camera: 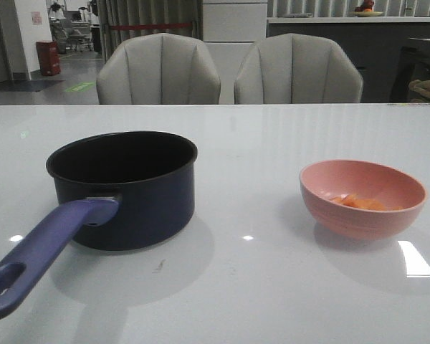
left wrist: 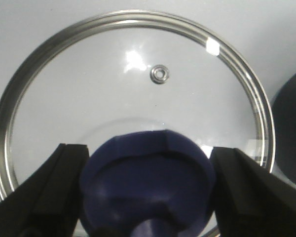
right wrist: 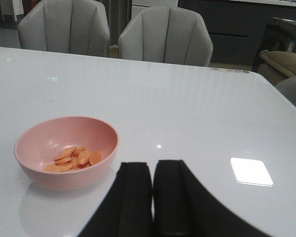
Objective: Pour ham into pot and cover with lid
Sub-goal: 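Lift the glass lid off the pot and set it beside the pot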
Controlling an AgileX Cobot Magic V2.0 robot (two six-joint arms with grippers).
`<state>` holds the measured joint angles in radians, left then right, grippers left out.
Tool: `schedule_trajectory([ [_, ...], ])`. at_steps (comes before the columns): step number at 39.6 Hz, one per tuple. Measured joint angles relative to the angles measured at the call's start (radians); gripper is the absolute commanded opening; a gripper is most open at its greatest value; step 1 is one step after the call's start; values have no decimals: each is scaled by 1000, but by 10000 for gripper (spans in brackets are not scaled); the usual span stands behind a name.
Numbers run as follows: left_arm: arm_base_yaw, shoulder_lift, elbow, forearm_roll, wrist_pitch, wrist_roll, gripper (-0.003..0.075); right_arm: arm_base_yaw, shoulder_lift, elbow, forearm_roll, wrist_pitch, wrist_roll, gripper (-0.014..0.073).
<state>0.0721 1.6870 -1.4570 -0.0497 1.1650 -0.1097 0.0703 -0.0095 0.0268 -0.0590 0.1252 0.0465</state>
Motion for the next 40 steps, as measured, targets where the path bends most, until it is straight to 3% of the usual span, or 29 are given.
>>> schedule_trajectory([
  [5, 46, 0, 111, -13, -106, 16, 406, 0, 0, 0, 0, 0, 0, 181],
  [16, 47, 7, 252, -25, -313, 20, 406, 0, 0, 0, 0, 0, 0, 181],
  [31, 33, 88, 257, -25, -346, 23, 414, 0, 0, 0, 0, 0, 0, 181],
  [40, -6, 119, 257, -25, -355, 23, 517, 0, 0, 0, 0, 0, 0, 181],
])
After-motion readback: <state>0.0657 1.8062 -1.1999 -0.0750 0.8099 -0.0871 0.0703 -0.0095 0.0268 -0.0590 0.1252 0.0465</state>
